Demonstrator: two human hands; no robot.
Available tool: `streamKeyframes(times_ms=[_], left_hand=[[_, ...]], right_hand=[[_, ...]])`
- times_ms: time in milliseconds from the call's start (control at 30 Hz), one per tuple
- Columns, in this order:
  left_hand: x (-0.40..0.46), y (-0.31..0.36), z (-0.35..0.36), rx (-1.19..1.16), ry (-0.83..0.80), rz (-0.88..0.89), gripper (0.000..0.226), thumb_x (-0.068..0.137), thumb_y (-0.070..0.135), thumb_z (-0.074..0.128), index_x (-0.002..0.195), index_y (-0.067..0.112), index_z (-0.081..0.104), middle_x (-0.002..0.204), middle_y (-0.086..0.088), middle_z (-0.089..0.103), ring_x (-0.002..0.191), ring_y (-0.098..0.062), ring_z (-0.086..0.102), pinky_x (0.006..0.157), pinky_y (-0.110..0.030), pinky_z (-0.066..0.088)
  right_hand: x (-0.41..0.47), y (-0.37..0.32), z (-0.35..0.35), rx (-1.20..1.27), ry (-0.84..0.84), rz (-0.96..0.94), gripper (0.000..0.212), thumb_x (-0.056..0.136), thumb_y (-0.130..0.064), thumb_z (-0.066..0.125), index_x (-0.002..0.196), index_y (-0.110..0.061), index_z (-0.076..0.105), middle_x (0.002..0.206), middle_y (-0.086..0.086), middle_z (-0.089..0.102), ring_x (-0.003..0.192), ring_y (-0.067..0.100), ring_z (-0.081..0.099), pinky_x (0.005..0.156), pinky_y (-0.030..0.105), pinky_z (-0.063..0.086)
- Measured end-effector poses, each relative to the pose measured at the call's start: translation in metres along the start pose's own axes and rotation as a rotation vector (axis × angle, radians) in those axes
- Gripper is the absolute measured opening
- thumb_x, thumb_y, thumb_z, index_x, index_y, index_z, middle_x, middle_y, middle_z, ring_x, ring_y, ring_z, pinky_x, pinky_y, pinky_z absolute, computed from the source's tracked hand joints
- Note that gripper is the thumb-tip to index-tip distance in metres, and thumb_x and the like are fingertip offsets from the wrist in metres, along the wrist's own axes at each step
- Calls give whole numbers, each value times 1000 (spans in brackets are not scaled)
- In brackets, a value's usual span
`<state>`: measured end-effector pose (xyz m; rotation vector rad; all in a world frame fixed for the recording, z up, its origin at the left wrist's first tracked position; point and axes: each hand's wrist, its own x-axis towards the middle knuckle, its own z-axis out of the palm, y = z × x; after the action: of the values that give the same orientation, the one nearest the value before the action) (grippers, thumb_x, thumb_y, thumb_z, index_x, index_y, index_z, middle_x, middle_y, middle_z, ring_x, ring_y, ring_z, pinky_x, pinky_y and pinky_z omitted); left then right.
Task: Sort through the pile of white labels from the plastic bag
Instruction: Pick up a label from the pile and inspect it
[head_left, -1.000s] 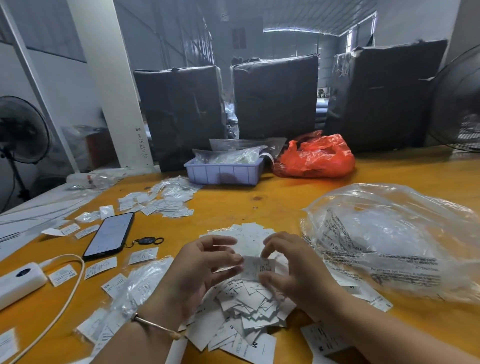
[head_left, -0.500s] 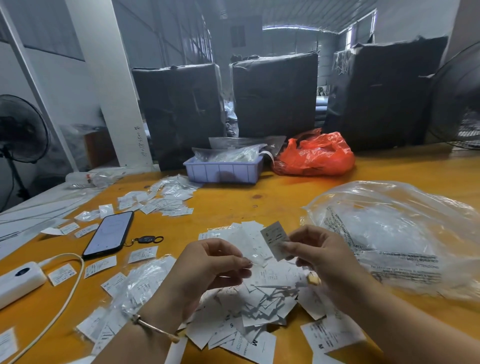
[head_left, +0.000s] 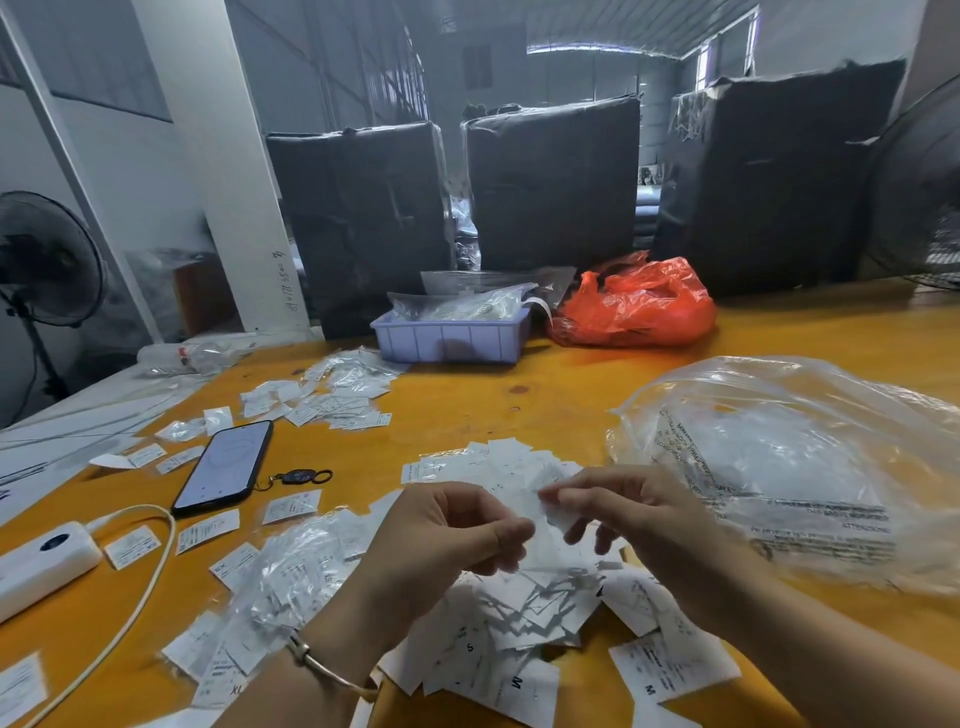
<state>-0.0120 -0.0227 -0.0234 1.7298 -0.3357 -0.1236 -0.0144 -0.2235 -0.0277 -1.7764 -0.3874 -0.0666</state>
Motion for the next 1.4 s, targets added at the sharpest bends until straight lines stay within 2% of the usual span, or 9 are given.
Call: streamKeyframes(times_ms=[100, 300, 367, 467, 567, 767, 1033, 1233, 1400], left_hand=[[-1, 1, 1, 31, -66, 18, 16, 67, 27, 83, 68, 12, 76, 65, -11, 70, 60, -16, 63, 58, -22, 50], [-1, 1, 2, 18, -40, 49, 15, 65, 25, 84, 72, 14, 77, 69, -3, 70, 66, -9, 63, 64, -18, 49], [-1, 0, 2, 26, 0, 59, 17, 64, 28, 83, 74, 15, 78, 72, 0, 71, 70, -7, 64, 67, -17, 49], [0, -3, 1, 106, 53, 92, 15, 69, 27, 83, 75, 15, 76, 77, -3, 73, 76, -19, 68, 74, -25, 55], [0, -4, 1, 192, 65, 161, 8, 78, 18, 81, 73, 15, 75, 74, -6, 74, 74, -22, 70, 70, -25, 55], [-3, -4, 1, 314, 101, 302, 17, 74, 30, 78, 75, 13, 77, 68, 1, 73, 64, -14, 70, 63, -21, 55], [-1, -4, 0, 273, 107, 262, 7, 76, 20, 79, 76, 13, 77, 70, 1, 75, 63, -13, 71, 61, -16, 53], [-2, -2, -1, 236, 90, 249, 19, 72, 31, 78, 76, 13, 77, 71, -1, 75, 64, -14, 71, 62, -17, 54], [-2, -1, -2, 210, 76, 234, 19, 72, 30, 79, 77, 12, 78, 72, -3, 75, 65, -16, 71, 63, -19, 54]], right_hand=[[-2, -2, 1, -10, -96, -1, 37, 75, -46, 67, 79, -11, 76, 72, 6, 69, 64, 9, 58, 57, 19, 42], [-2, -2, 1, 50, -15, -52, 23, 76, -31, 71, 78, -9, 76, 71, 6, 70, 64, 11, 60, 60, 20, 46], [-2, -3, 0, -44, 117, -143, 6, 81, -12, 73, 86, -15, 75, 76, 3, 72, 68, 11, 66, 64, 26, 54], [-5, -9, -2, -143, 316, -297, 36, 81, 8, 65, 97, -24, 71, 81, -4, 71, 67, 16, 68, 65, 38, 58], [-8, -15, -3, -109, 344, -407, 58, 79, 10, 65, 118, -31, 59, 87, -1, 68, 64, 22, 66, 62, 38, 58], [-17, -21, 4, -139, 351, -489, 22, 73, -5, 63, 89, -21, 61, 73, 1, 68, 50, 17, 59, 45, 41, 50], [-17, -22, -1, -242, 352, -549, 20, 78, -9, 65, 92, -23, 69, 70, -2, 69, 49, 15, 58, 47, 27, 51], [-14, -18, -3, -280, 327, -534, 23, 82, 0, 71, 96, -17, 72, 70, -11, 66, 53, 14, 58, 52, 33, 51], [-13, -17, -6, -310, 316, -561, 19, 81, -7, 64, 96, -17, 73, 72, -15, 65, 54, 12, 57, 52, 33, 50]])
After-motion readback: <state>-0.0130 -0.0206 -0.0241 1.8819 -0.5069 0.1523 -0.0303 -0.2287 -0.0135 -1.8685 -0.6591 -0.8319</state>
